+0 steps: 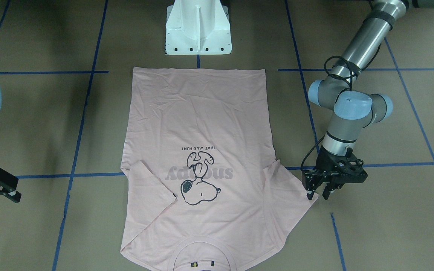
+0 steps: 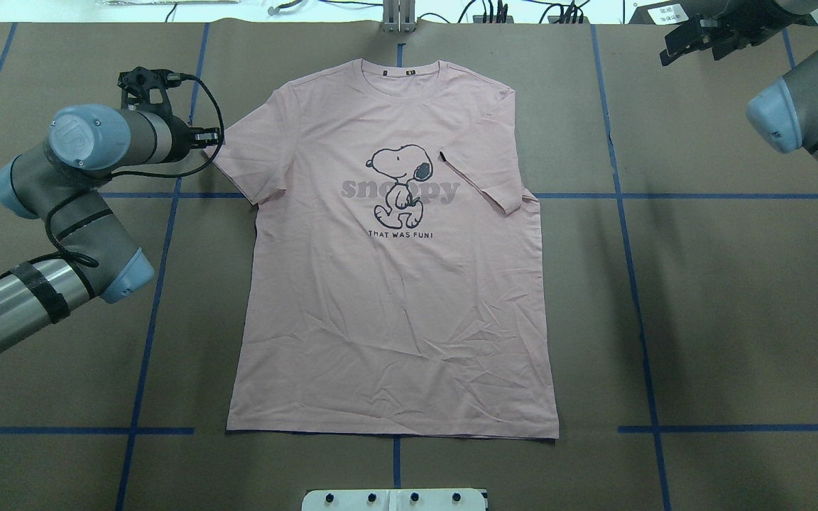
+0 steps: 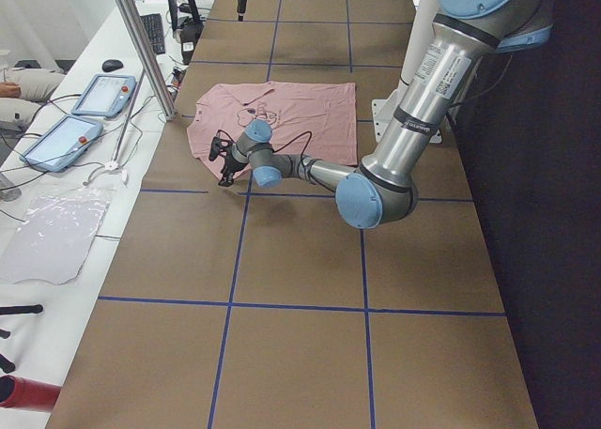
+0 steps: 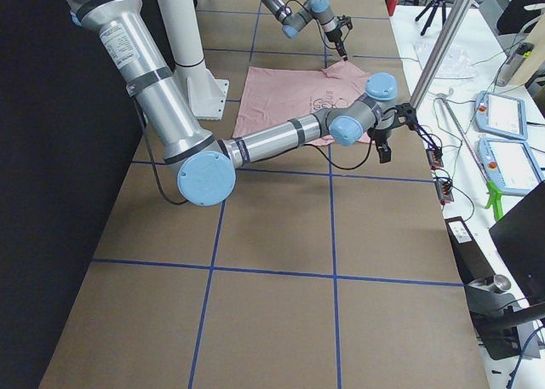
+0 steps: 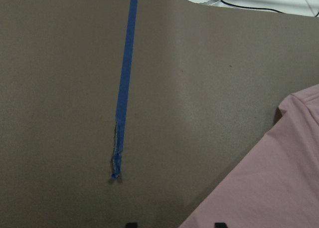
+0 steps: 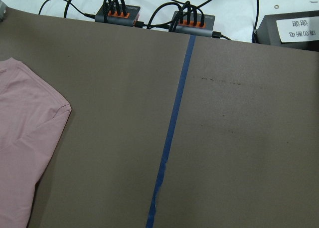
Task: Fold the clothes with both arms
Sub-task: 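Fold the other sleeve inward with the left gripper while the right gripper withdraws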
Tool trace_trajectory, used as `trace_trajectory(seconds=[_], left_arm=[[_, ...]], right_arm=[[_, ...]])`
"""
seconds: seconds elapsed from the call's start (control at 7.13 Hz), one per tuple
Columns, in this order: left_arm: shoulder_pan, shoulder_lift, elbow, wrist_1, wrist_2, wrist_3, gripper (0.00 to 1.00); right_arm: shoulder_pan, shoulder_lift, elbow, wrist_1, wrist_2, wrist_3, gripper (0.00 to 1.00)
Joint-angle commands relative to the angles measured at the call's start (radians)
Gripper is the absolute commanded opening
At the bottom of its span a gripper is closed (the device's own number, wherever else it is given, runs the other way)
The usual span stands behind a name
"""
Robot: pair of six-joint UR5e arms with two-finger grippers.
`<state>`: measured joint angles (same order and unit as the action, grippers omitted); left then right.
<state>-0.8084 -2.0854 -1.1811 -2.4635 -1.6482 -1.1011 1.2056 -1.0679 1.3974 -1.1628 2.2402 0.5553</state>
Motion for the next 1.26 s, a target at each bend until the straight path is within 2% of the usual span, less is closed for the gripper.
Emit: trace_trajectory(seconds=[0.0,0.28,0.42,0.56,0.7,0.98,1.12], left_arm=[[0.009,0.001,0.008,0.0,0.002,0.003,0.55],[0.011,0.001,0.011,0.0,0.001,0.003,0.43],[0.011,0.001,0.009,-0.005,0.001,0.003,0.11],[0.009,-0.001,0.008,-0.006,-0.001,0.006,0.0],[0.009,0.001,0.003,-0.006,-0.001,0.015,0.0],[0.008,0.001,-0.079,0.024,-0.007,0.075,0.0],[0.009,-0.008,-0.162,0.154,-0.008,0.073,0.0]], right_arm=[[0.0,-0.003,0.0,0.0,-0.002,-0.002,1.0],[0.0,-0.003,0.0,0.0,-0.002,-0.002,1.0],[0.0,-0.003,0.0,0.0,-0.002,-0.002,1.0],[0.0,-0.003,0.0,0.0,-0.002,-0.002,1.0],[0.0,-0.003,0.0,0.0,-0.002,-0.002,1.0],[0.0,-0.003,0.0,0.0,-0.002,-0.002,1.0],[0.0,-0.004,0.002,0.002,-0.002,0.003,1.0]])
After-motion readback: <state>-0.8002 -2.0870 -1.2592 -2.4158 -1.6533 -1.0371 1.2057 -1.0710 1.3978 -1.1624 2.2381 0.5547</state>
